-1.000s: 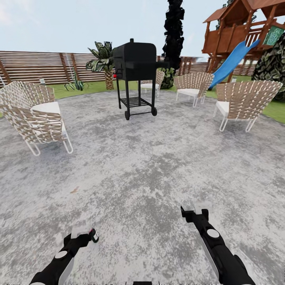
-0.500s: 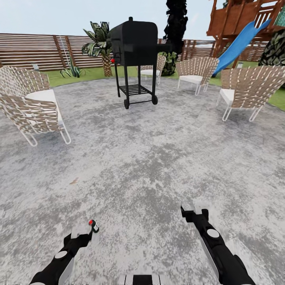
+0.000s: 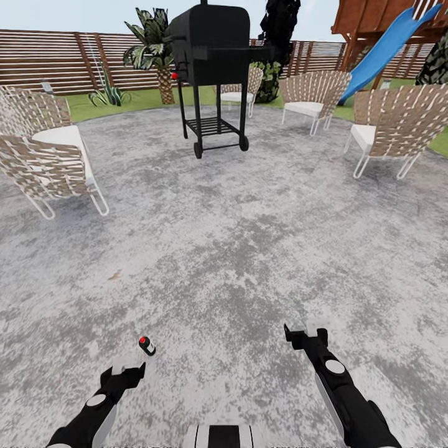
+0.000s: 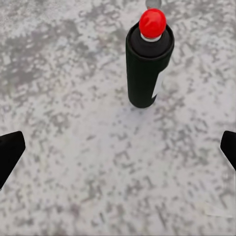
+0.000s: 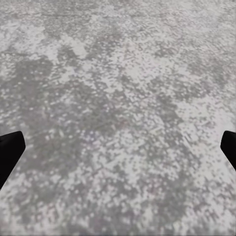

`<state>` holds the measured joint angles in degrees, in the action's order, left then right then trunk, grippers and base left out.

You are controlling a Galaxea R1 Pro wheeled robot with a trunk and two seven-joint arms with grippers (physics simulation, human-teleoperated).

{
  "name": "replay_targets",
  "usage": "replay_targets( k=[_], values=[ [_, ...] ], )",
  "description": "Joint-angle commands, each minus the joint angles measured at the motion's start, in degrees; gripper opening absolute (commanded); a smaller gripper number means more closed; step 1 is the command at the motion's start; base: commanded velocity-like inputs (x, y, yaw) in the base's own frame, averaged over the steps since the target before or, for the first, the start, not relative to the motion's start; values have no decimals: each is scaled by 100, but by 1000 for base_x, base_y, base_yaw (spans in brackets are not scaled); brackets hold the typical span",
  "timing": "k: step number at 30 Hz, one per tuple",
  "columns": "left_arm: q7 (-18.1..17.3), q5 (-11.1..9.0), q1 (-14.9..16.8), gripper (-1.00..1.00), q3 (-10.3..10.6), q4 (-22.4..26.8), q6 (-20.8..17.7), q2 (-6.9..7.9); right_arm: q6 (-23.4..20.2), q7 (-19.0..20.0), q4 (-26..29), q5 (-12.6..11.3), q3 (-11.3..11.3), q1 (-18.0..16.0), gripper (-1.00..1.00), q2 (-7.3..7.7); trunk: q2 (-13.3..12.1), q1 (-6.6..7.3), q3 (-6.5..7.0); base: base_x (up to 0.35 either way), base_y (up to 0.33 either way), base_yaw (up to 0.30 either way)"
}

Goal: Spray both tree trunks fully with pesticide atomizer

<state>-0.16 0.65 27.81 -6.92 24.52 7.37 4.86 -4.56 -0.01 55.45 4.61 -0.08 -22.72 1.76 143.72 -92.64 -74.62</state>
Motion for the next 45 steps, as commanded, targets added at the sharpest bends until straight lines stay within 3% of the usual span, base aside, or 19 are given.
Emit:
replay_targets(
  k=[1, 43, 45],
  values=[
    [-2, 9, 3, 100, -13, -7, 19, -4, -36, 2, 10, 49, -1, 1, 100, 0, 2, 1, -13, 0, 0, 0],
    [-2, 5, 11, 100, -14, 43, 18, -4, -36, 7, 10, 49, 1, 1, 100, 0, 2, 1, -53, 75, -38, 0],
    [-2, 5, 12, 100, -17, 43, 19, 1, -36, 9, 10, 49, 0, -2, 100, 0, 4, -4, -102, 0, 0, 2]
  ],
)
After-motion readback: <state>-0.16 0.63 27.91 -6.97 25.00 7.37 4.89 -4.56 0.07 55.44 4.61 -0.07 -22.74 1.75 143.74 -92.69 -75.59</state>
